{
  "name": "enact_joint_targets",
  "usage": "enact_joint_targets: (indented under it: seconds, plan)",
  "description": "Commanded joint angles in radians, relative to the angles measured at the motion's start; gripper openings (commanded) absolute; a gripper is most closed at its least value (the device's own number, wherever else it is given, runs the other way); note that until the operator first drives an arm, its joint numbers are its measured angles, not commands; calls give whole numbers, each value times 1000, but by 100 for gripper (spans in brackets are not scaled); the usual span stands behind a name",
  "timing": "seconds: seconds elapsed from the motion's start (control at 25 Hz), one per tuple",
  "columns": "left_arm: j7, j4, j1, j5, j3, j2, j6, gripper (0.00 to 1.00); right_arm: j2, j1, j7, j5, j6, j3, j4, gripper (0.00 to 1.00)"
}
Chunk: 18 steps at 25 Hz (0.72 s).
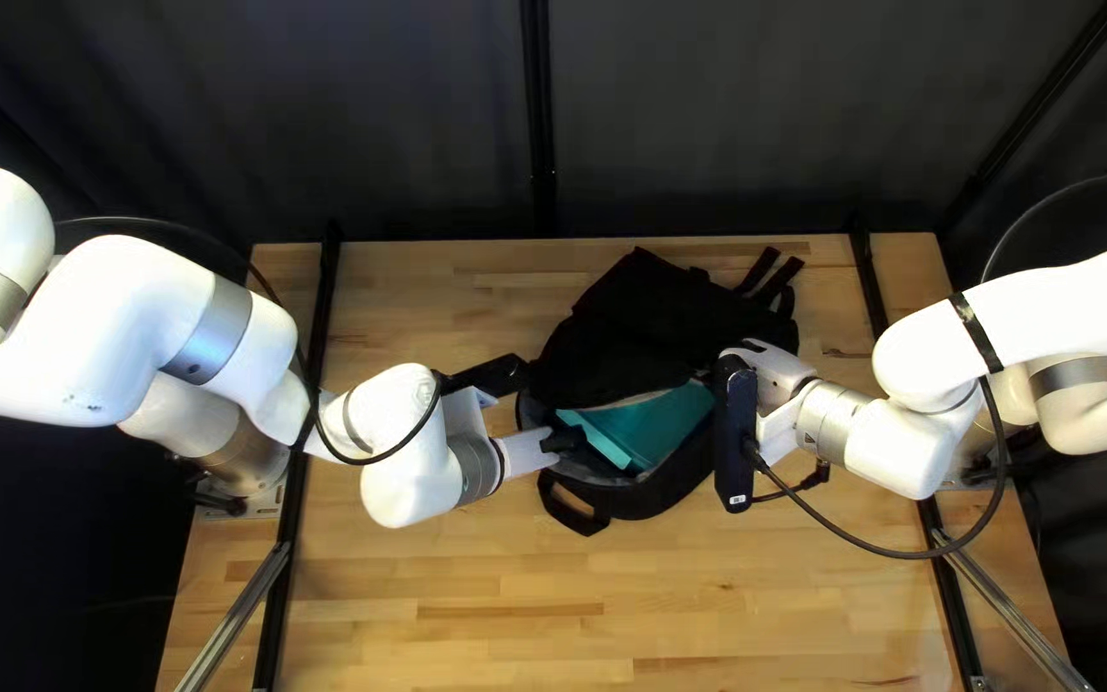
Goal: Remove a lunch box from a kids backpack
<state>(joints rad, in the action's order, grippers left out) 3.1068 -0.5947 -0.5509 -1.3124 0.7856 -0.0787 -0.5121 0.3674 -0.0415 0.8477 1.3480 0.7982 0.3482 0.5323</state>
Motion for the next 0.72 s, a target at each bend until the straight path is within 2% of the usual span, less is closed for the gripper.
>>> enact_joint_targets:
  seconds: [0.04, 0.08, 0.12, 0.16, 0.36, 0.72]
  plan:
    - [0, 0, 0, 0, 0, 0, 0, 100, 5, 1, -13, 1, -4, -2, -3, 0]
    - [0, 0, 0, 0, 0, 0, 0, 100, 4, 0, -20, 5, -9, -4, -2, 27]
    - [0, 0, 0, 0, 0, 0, 0, 100, 1, -1, -24, 8, -12, -6, 1, 97]
    - [0, 0, 0, 0, 0, 0, 0, 100, 2, 1, -41, 9, -19, -9, 3, 100]
    - [0, 0, 0, 0, 0, 0, 0, 100, -6, 16, -125, -5, -38, -8, 25, 100]
    - [0, 0, 0, 0, 0, 0, 0, 100, -187, 1, -82, 61, -69, -2, 119, 100]
